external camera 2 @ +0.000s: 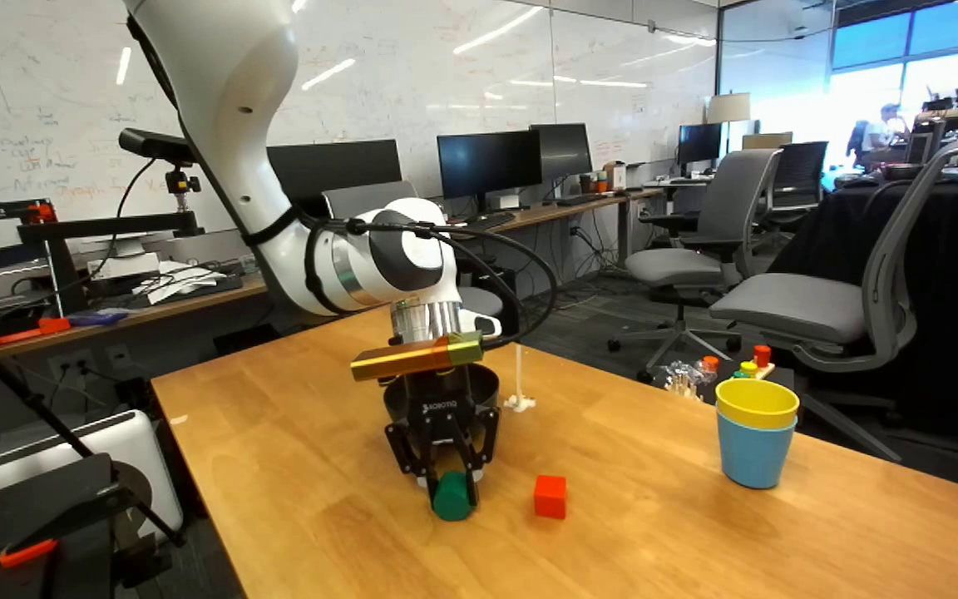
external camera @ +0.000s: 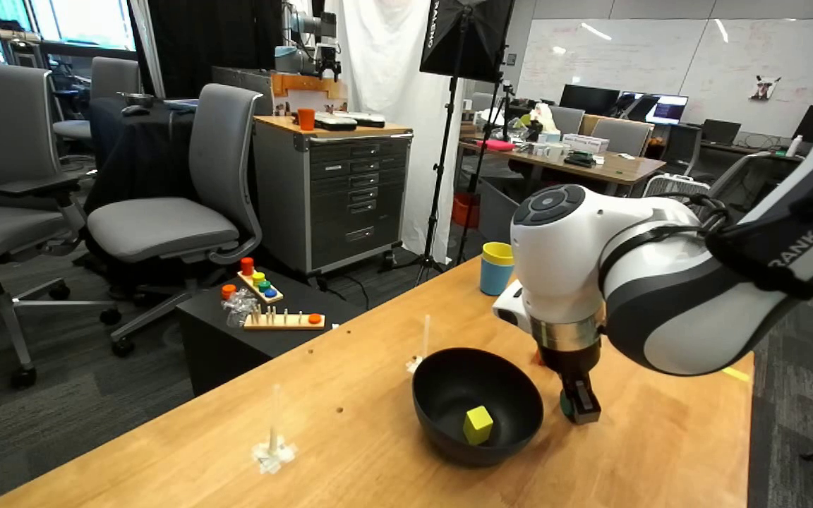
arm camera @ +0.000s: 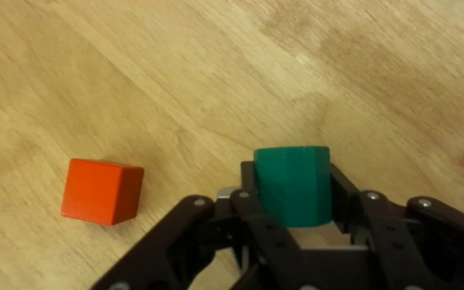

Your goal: Put the yellow, green and orange blocks inside the black bowl

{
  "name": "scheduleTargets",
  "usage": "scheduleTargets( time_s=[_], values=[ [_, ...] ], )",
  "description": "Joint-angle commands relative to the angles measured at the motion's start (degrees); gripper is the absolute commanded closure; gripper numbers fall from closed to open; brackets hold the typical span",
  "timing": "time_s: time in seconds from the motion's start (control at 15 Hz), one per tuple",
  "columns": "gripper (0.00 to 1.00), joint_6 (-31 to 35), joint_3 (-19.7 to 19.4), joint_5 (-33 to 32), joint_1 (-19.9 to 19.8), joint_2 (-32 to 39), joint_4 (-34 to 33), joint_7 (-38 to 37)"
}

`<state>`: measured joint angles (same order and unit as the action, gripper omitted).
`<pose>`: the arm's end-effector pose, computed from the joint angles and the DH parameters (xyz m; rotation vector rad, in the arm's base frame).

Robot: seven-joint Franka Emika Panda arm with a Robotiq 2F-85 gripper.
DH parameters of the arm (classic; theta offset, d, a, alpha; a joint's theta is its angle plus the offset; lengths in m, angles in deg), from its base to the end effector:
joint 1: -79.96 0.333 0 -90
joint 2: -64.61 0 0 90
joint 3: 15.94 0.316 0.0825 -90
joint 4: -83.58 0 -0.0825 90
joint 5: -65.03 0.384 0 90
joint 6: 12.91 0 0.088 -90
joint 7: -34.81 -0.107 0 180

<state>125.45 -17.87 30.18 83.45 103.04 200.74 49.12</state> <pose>0.5481 0.0107 0.0861 2.5671 1.0890 -0.4671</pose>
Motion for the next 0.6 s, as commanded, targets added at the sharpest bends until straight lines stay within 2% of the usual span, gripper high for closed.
scheduleTargets(
  time_s=[0.0, 0.53],
  values=[
    [0.81, -0.9, -0.2, 0.0, 0.6, 0.3, -1.1, -0.2],
    [0.81, -2.6, 1.0, 2.2, 0.3, -5.3, -0.1, 0.6]
  ],
)
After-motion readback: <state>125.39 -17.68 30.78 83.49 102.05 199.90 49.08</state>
